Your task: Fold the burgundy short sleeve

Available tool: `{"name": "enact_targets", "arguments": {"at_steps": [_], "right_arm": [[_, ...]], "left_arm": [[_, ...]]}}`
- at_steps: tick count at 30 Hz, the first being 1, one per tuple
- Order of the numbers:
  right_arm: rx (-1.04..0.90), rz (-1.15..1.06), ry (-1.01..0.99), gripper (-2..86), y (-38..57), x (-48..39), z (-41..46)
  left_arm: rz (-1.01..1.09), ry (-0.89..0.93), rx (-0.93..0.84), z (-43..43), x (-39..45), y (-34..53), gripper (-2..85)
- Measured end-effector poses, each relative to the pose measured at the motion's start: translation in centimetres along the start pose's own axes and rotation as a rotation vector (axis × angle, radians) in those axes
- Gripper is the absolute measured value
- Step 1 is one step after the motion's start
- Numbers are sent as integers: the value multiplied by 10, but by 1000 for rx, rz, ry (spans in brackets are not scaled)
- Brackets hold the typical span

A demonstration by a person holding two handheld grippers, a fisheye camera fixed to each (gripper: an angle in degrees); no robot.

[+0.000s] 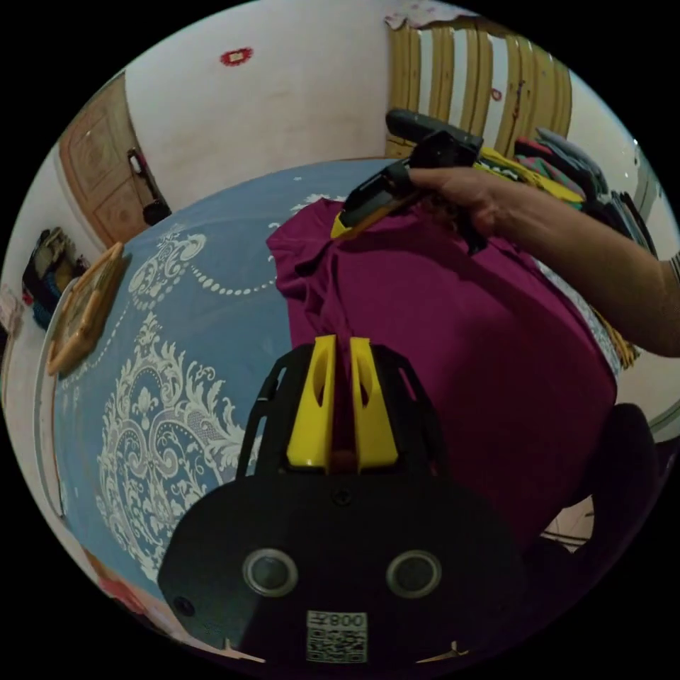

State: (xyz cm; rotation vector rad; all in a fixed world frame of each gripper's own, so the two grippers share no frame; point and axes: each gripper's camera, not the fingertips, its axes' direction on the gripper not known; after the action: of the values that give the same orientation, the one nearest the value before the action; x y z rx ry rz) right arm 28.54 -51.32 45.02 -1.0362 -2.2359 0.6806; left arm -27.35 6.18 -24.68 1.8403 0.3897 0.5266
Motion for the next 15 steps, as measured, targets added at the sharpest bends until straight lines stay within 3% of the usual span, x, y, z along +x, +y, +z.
{"name": "enact_targets", "arguments": {"at_steps": [8,15], "right_arm": [[79,-131,118,15,6,-46,-13],[-52,-135,221,21,-4,-53,19]], "left_arm": [[154,-160,-55,68,106,39,40],[181,-230,-70,118,174,74,39]]}}
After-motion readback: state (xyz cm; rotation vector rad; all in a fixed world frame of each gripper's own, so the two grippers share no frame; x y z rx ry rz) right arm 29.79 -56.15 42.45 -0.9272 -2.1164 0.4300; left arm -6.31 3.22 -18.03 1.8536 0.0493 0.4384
